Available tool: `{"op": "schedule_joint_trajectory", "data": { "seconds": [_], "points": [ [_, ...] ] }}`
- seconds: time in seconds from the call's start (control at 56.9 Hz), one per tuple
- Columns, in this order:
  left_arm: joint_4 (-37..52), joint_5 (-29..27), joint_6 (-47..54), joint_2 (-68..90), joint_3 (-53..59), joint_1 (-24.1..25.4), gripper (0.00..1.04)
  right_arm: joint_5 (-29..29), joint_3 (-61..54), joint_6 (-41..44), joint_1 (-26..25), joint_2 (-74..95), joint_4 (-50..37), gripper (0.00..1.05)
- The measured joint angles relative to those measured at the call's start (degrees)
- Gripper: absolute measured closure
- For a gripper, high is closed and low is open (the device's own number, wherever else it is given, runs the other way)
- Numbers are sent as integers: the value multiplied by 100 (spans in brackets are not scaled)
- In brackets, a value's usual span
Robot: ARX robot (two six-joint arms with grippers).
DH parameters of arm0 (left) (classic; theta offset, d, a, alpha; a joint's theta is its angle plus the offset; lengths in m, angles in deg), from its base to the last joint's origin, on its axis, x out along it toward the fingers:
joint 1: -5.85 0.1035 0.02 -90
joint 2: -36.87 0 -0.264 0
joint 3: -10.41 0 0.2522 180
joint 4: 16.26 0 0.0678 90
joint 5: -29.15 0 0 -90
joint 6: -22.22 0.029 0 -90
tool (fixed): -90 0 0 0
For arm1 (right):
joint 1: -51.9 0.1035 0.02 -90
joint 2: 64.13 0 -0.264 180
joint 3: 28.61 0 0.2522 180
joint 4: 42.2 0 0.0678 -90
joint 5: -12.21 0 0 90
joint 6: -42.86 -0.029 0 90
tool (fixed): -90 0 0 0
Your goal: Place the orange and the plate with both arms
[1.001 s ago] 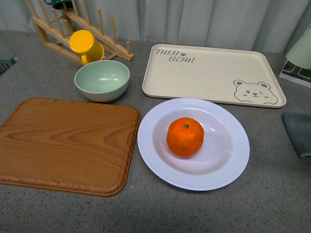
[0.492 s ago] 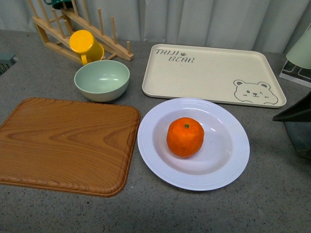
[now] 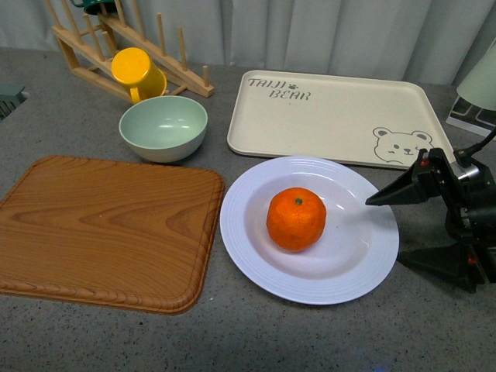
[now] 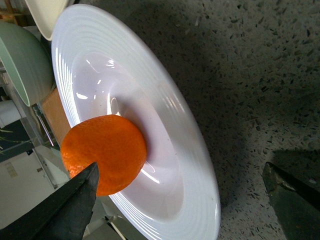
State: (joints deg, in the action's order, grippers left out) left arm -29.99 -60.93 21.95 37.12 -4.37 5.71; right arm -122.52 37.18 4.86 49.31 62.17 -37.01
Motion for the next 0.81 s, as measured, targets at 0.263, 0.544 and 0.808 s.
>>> {"op": "schedule_joint_trajectory", "data": {
  "seconds": [0.263,0.544,0.808],
  "points": [
    [0,0,0,0,0,0,6,-341,192,-444,50,328,-358,9],
    [0,0,0,0,0,0,6,-356,284,-494,127,452,-387,10],
    [0,0,0,0,0,0,6,-63,289,-273,142,551,-120,66]
  ]
}}
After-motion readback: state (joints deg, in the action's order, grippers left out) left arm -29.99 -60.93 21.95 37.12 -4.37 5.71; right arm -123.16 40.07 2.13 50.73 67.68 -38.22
